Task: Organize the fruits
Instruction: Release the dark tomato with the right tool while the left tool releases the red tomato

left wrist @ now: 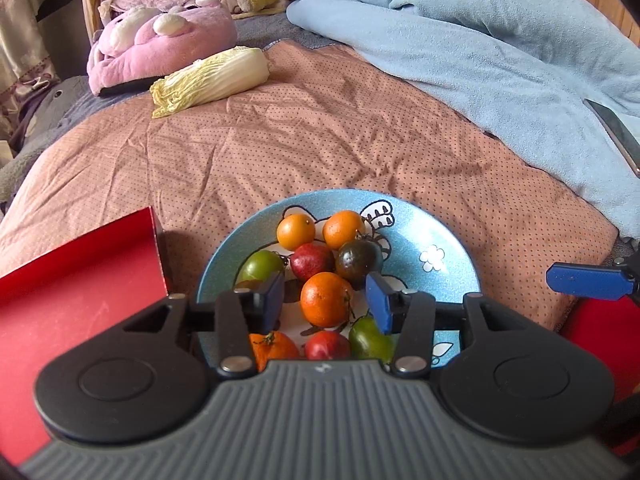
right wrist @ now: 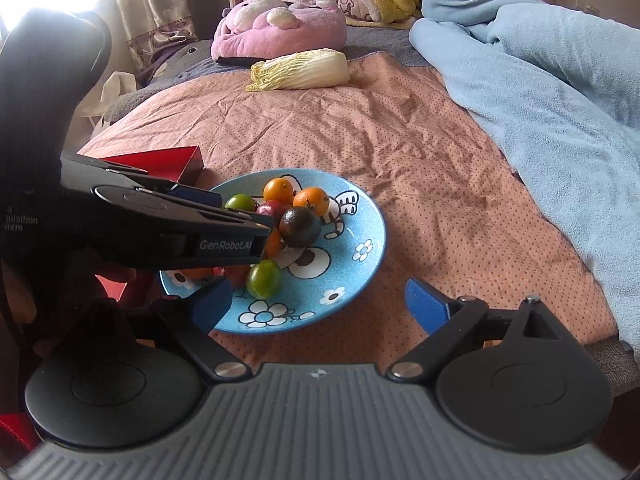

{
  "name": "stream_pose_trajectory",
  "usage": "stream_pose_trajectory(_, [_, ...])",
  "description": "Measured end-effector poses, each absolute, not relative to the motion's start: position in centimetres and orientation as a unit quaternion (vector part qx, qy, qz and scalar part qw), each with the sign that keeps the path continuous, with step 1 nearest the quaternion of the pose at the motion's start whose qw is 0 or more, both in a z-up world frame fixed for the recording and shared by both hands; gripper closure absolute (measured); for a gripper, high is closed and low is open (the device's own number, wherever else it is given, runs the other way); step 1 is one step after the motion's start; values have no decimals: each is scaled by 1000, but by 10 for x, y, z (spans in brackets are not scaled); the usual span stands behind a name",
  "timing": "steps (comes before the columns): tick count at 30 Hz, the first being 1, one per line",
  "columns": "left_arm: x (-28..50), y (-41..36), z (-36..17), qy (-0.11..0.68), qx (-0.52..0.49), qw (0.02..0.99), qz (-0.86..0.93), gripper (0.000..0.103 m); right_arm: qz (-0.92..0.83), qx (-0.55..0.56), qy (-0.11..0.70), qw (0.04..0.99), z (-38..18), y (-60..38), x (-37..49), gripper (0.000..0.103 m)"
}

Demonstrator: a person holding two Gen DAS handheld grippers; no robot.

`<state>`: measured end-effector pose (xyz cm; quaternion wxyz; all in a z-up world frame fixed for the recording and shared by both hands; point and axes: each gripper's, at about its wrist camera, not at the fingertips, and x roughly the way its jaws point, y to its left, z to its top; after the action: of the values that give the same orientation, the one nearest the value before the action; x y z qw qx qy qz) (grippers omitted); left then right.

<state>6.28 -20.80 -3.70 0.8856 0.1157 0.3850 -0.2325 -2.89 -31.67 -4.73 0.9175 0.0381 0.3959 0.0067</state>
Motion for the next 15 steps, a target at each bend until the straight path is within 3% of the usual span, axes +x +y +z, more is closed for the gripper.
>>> stream_pose_trajectory(6, [42,-198,-29,387,122,885,-227,52,8,39,397,917,-41,-314,-42,7])
stream_pose_trajectory(8, [33,-191,-25,381,122,890,-221,25,7,40,397,917,-39,-315,-46,7])
stream_pose_trajectory(9, [27,-186,-22,371,119,895,-218,21,6,40,397,917,-39,-315,-48,6])
stream_pose_trajectory(15, [1,-171,-8,335,138,907,-216,19,-2,48,406,912,-40,-318,-56,6])
